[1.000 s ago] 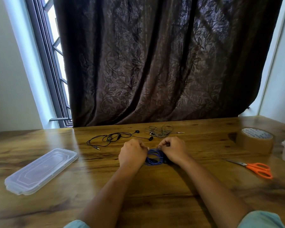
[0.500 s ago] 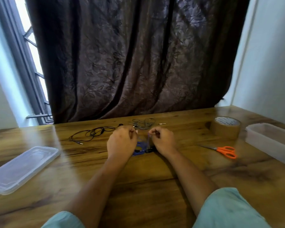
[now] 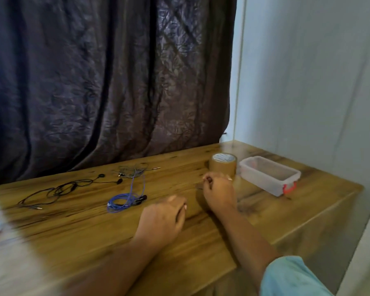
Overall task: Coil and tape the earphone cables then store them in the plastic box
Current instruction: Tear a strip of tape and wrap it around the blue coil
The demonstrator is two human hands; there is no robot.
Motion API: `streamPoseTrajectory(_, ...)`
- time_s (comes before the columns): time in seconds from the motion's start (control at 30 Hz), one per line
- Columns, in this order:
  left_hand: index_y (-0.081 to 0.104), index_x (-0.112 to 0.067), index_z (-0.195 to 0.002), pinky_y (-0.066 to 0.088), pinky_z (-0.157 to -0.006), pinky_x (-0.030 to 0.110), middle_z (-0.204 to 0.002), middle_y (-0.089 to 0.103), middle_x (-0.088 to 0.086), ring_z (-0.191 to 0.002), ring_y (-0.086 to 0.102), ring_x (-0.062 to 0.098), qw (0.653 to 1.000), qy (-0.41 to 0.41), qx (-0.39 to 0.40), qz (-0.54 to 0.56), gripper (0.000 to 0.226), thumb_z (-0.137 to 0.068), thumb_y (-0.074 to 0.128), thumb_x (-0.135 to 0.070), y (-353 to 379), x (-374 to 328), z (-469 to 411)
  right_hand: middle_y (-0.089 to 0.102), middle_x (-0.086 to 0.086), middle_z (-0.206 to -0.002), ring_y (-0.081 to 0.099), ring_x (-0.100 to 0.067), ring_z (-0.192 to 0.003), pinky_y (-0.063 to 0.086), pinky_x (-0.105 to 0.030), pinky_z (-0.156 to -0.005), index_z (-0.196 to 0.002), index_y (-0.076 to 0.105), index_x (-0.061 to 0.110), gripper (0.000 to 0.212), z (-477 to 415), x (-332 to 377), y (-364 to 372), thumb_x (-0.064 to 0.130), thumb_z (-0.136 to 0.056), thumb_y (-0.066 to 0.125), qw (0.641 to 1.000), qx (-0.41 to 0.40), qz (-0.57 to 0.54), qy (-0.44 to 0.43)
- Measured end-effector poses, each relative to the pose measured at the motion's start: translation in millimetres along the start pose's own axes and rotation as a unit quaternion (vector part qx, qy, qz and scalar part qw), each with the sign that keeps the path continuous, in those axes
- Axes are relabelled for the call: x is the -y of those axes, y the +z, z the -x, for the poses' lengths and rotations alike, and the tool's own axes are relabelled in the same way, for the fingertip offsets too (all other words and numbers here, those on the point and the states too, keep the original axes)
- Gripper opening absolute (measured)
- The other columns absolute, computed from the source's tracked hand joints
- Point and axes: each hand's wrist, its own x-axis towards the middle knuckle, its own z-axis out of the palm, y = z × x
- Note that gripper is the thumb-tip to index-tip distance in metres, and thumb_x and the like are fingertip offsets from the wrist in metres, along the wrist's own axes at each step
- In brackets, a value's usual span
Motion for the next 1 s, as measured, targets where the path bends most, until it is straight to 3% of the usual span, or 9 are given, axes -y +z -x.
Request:
streamPoseTrajectory(0.1, 0.055, -0.03, -0.106, 0.053, -0.067, 0.033, -0.1, 0.064, -0.01, -0.08, 0.063, 0.014, 0.998, -0.003, 0.055, -0.012, 0.05, -0.086, 0.012, -0.046, 4, -1, 2, 0.065, -0.002, -0.1, 0.056, -0.02, -0.094, 0.044, -0.036, -0.087, -0.103, 0.064, 0.021, 0.018, -5, -27, -18, 0.024, -0.092, 0.05, 0.997, -0.039, 0.059, 0.024)
streamPoseTrajectory(0.23, 0.055, -0.029, -0.106, 0.05, -0.07, 0.031, -0.1, 0.063, -0.01, -0.084, 0.06, 0.012, 0.998, -0.017, 0.061, -0.016, 0.025, -0.096, 0.032, -0.035, 1, -1, -2, 0.063, -0.002, -0.107, 0.054, -0.023, -0.105, 0.041, -0.04, -0.09, -0.106, 0.059, 0.02, 0.018, -19, -43, -24, 0.026, -0.091, 0.052, 0.987, -0.039, 0.148, 0.051)
streamPoseTrajectory(0.5, 0.059, -0.026, -0.1, 0.051, -0.067, 0.031, -0.093, 0.066, -0.007, -0.078, 0.062, 0.013, 0.997, -0.068, 0.028, -0.023, 0.021, -0.095, 0.039, -0.031, 5, 7, -15, 0.048, -0.006, -0.137, 0.042, -0.03, -0.126, 0.036, -0.047, -0.098, -0.137, 0.041, 0.022, 0.051, -61, -37, -2, 0.029, -0.088, 0.054, 0.971, 0.007, 0.239, 0.0)
streamPoseTrajectory(0.7, 0.059, -0.027, -0.103, 0.045, -0.064, 0.028, -0.09, 0.064, -0.008, -0.079, 0.06, 0.013, 0.996, -0.093, 0.006, 0.003, 0.02, -0.095, 0.042, -0.031, 7, 16, -20, 0.046, -0.009, -0.137, 0.037, -0.034, -0.129, 0.033, -0.051, -0.103, -0.133, 0.046, 0.017, 0.042, -79, -32, 23, 0.025, -0.092, 0.046, 0.962, 0.076, 0.259, 0.046)
streamPoseTrajectory(0.83, 0.058, -0.027, -0.104, 0.047, -0.067, 0.027, -0.092, 0.063, -0.009, -0.08, 0.059, 0.011, 0.994, -0.111, -0.011, 0.025, 0.019, -0.096, 0.042, -0.031, 9, 30, -26, 0.052, -0.005, -0.131, 0.041, -0.03, -0.126, 0.034, -0.046, -0.104, -0.127, 0.05, 0.019, 0.036, -90, -19, 28, 0.026, -0.092, 0.047, 0.956, 0.067, 0.276, 0.068)
streamPoseTrajectory(0.9, 0.059, -0.028, -0.103, 0.048, -0.066, 0.027, -0.091, 0.061, -0.01, -0.077, 0.058, 0.009, 0.991, -0.121, -0.034, 0.044, 0.017, -0.095, 0.044, -0.031, 10, 33, -25, 0.058, -0.004, -0.123, 0.046, -0.028, -0.121, 0.033, -0.046, -0.102, -0.121, 0.056, 0.023, 0.032, -93, -6, 29, 0.032, -0.091, 0.049, 0.974, 0.07, 0.197, 0.091)
streamPoseTrajectory(1.0, 0.06, -0.027, -0.107, 0.05, -0.067, 0.026, -0.096, 0.062, -0.011, -0.081, 0.057, 0.007, 0.985, -0.124, -0.101, 0.062, 0.018, -0.094, 0.048, -0.029, 13, 39, -25, 0.063, -0.005, -0.115, 0.053, -0.029, -0.114, 0.037, -0.047, -0.1, -0.117, 0.06, 0.024, 0.029, -95, 10, 37, 0.037, -0.091, 0.054, 0.992, 0.06, -0.013, 0.107)
